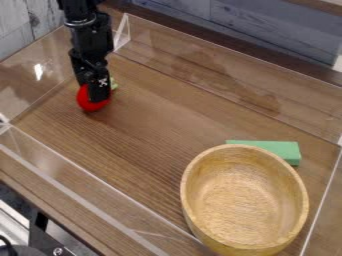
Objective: Move the red object to the right side of the table
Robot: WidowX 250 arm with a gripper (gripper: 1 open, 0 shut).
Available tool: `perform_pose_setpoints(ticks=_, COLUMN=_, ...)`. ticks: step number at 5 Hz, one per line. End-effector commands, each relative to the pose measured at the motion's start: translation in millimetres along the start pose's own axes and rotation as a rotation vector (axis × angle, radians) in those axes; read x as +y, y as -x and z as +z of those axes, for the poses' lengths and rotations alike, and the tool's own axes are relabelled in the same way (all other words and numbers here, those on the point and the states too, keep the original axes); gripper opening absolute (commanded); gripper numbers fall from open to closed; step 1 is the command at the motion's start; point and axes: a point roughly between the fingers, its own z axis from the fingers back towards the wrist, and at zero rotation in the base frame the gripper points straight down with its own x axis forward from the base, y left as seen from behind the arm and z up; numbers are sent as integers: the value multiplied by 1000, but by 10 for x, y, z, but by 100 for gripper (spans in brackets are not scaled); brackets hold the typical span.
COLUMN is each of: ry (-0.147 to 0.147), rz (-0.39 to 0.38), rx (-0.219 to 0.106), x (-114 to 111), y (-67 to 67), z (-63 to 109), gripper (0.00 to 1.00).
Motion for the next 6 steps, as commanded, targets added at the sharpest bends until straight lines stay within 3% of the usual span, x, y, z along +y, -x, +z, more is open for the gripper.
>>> perform_pose_setpoints(ticks=1, ry=-36, rz=56, rx=-42, x=80, y=59, z=222, gripper=100)
perform_pose_setpoints(ticks=2, ry=-27, rz=98, rx=-41, x=126, y=114, z=222, gripper=100)
perform_pose_setpoints(ticks=3, ry=-19, rz=75, rx=-34, x=109, y=51, z=306, gripper=100)
perform_pose_setpoints(ticks=4, ry=-14, rz=42, rx=-27, x=81, y=-28, z=369, gripper=100)
perform_pose_setpoints(ticks=6, ry=-10, rz=-91, rx=-5, x=133, y=-244, z=318, gripper=100)
